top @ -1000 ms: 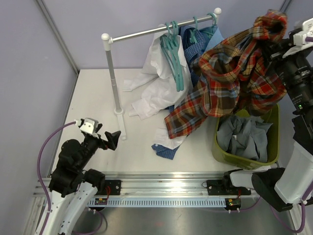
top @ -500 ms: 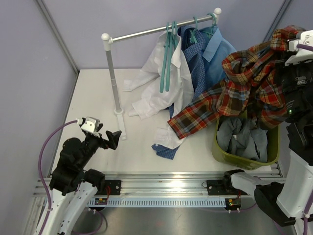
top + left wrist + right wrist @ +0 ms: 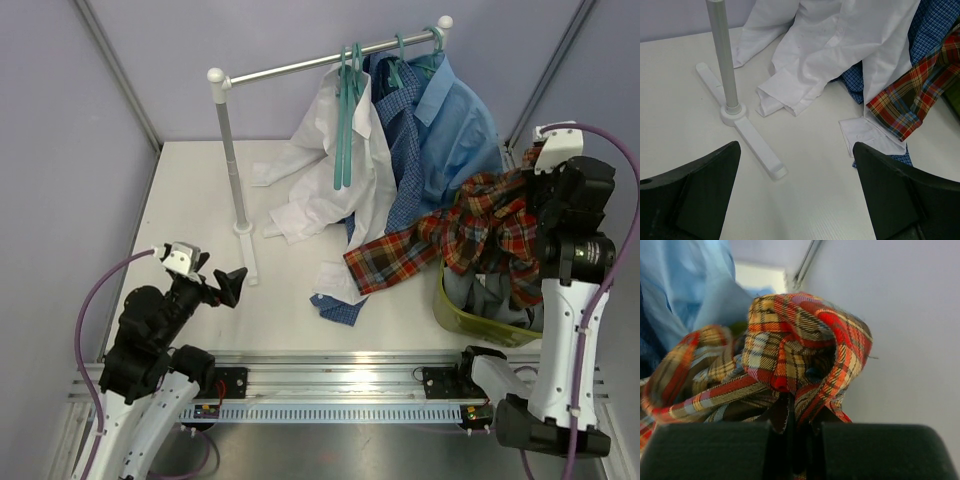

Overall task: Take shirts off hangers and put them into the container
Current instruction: Place the shirt into the basket

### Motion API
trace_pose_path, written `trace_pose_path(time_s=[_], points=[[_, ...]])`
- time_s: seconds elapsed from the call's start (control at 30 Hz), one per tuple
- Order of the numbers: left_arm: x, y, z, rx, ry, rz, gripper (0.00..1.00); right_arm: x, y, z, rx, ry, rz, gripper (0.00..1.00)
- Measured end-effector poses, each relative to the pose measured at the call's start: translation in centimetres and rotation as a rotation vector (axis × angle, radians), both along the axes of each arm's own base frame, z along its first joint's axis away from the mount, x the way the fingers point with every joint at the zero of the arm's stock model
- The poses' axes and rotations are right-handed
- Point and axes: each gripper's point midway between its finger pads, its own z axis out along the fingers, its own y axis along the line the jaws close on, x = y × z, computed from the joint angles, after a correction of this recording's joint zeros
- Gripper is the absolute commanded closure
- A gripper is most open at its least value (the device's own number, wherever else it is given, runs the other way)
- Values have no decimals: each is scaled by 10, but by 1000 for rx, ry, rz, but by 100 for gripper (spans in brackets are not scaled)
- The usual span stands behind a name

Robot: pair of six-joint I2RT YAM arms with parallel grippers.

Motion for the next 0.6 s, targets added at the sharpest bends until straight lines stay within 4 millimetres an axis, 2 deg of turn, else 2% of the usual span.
trace_pose_path(time_s=[0.13,0.2,0.47,0.53,0.57,0.6], points=[[-2,1,3,-5,-14,0,1,6,-39,-69,132,143,-65,100],[-2,1,3,-6,-16,0,1,4,-51,-106,191,223,-65,100],[-3,-1,5,-10,-22,-8,1,0,-24,-266,342,660,193,100],[-3,-1,5,-11,-24,-9,1,-3,-18,-291,373,734,251,96],[-3,0,6,-12,-26,-9,1,-5,-15,-299,381,756,275,94],[-4,0,6,-13,-29,-9,1,-6,-13,-303,382,764,293,89]])
